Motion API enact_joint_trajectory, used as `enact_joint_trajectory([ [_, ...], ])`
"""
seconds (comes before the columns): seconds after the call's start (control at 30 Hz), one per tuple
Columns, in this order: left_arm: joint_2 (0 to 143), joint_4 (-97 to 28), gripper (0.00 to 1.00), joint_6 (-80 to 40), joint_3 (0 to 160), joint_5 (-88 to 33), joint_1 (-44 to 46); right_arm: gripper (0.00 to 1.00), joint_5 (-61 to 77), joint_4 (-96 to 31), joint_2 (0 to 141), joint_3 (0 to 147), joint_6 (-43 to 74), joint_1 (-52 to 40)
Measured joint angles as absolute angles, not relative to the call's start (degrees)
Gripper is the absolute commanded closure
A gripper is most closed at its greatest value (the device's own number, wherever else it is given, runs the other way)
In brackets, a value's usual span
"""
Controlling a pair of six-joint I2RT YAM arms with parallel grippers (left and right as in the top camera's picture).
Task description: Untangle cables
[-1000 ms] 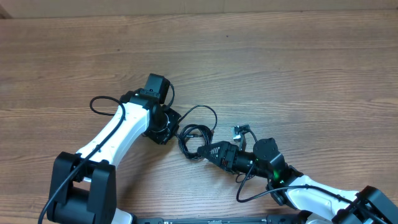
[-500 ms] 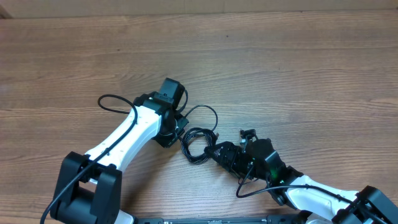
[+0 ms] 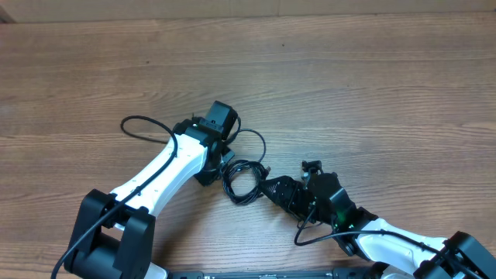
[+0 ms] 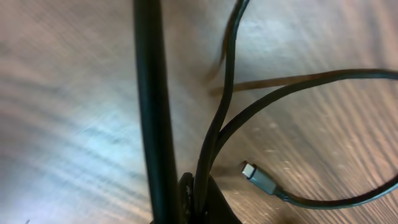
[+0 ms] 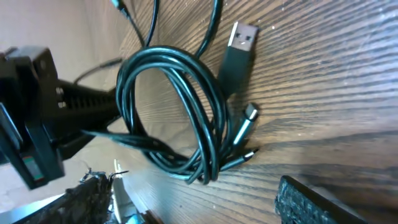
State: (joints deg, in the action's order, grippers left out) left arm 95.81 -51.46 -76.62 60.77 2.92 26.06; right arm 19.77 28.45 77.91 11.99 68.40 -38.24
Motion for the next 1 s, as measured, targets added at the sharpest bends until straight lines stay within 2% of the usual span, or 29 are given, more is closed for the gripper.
enact_joint_trajectory([
  [0.2, 95.8, -57.8, 0.96, -86.7, 60.7, 4.6, 26.1, 0.08, 19.5, 28.0, 77.9, 12.0, 66.7, -38.2],
  [0.4, 95.8, -61.0, 0.96, -90.6, 60.7, 10.9, 26.3, 0.11, 19.8, 27.9, 77.9, 12.0, 66.3, -38.2],
  [0.5, 95.8, -62.8, 0.95, -92.7, 60.7, 11.4, 26.3, 0.08, 21.6, 27.9, 77.9, 12.0, 66.4, -38.2],
  [0.77, 95.8, -60.7, 0.96, -97.3, 60.7, -1.8, 26.3, 0.0, 33.5, 30.6, 77.9, 12.0, 68.0, -38.2],
  [1.0, 95.8, -61.5, 0.96, -99.1, 60.7, -16.5, 23.7, 0.03, 33.5, 20.9, 77.9, 12.1, 82.4, -38.2],
])
